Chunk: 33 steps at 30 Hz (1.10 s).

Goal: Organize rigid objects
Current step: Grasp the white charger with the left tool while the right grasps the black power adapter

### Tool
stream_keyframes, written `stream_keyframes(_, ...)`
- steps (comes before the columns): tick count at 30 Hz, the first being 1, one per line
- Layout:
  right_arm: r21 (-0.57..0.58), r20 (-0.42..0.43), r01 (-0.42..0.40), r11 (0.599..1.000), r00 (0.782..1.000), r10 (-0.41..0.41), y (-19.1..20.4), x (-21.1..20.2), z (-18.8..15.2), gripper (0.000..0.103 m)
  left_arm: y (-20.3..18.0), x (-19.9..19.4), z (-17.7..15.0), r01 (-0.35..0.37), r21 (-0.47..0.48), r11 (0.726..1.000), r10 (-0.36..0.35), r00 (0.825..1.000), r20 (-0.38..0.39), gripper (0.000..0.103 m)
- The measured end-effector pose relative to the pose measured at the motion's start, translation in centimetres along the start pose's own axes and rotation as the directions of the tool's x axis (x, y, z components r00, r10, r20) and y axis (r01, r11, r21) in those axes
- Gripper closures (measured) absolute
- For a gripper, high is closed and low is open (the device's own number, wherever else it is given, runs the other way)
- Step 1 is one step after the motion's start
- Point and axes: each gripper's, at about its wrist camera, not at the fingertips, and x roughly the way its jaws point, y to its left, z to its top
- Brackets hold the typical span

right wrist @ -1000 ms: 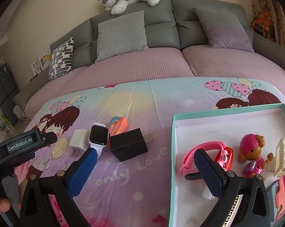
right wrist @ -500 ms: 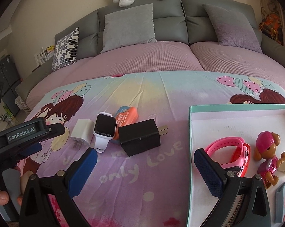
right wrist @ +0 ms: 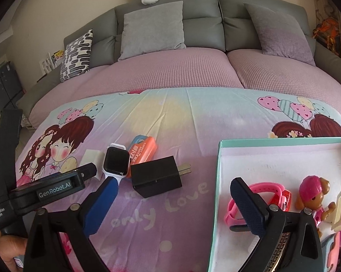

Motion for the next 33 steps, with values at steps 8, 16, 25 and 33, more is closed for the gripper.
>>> stream_keyframes(8,-0.108,-0.067,-0.008,0.994,0.998,0.001,1.3,1.9,0.8,0.018,0.5,1.0,0.4,0.019,-0.028,0.999,-0.019,1.0,-0.004,0.012)
stream_keyframes(16,-0.135,-0.099,-0.015,0.991,0.995,0.002,2.0,3.5,0.8,0.028,0.4,1.4,0.5,0.017,-0.02,1.0,-0.017,1.0,0.01,0.012)
stream_keyframes(25,-0.119,-0.105,-0.017,0.993,0.994,0.004,2.3,4.0,0.6,0.045,-0.2,1.6,0.6,0.014,0.011,1.0,-0.014,1.0,0.003,0.02)
stream_keyframes(33,-0.084,-0.103,-0.015,0.996,0.995,0.007,1.8,3.4,0.4,0.046,-1.1,1.3,0.3,0.074,0.034,0.997,-0.074,0.997,0.004,0.058)
